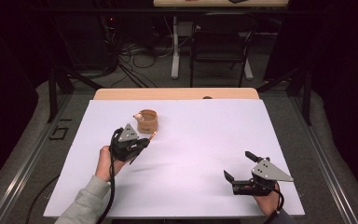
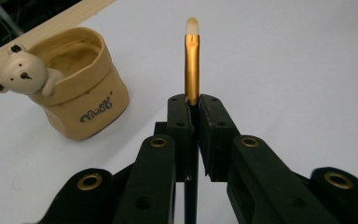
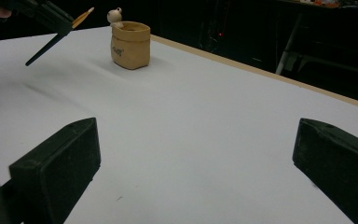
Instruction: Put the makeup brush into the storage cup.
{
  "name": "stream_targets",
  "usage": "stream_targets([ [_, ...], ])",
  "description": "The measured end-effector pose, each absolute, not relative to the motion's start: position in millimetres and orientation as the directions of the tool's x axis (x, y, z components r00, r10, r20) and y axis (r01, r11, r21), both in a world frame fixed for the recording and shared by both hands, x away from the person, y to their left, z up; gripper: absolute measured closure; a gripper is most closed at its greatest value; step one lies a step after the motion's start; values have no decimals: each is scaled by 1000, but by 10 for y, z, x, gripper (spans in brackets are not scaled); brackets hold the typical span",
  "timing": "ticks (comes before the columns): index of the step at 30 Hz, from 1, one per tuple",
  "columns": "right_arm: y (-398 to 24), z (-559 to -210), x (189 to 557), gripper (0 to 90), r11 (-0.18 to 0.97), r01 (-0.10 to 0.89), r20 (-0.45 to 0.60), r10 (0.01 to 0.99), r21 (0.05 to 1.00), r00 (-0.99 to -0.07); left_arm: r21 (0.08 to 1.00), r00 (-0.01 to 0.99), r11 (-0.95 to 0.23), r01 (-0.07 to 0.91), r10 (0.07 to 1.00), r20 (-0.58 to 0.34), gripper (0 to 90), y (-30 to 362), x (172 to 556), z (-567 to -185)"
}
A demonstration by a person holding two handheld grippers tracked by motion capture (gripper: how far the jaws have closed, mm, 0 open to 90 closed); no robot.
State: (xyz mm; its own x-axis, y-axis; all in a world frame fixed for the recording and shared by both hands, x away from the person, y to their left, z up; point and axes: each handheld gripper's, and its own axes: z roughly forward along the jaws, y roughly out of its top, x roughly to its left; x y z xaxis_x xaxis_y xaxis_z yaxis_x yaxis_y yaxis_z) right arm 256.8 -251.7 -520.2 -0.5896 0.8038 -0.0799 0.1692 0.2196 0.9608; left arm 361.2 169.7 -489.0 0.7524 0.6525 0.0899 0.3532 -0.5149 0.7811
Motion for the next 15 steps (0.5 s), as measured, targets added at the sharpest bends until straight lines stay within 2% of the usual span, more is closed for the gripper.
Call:
stream_targets([
  [15, -2521, -5200, 2568, 4, 220, 170, -80, 804, 960, -589, 838, 712, -448, 311, 694, 107, 836, 1712, 3613, -4882],
])
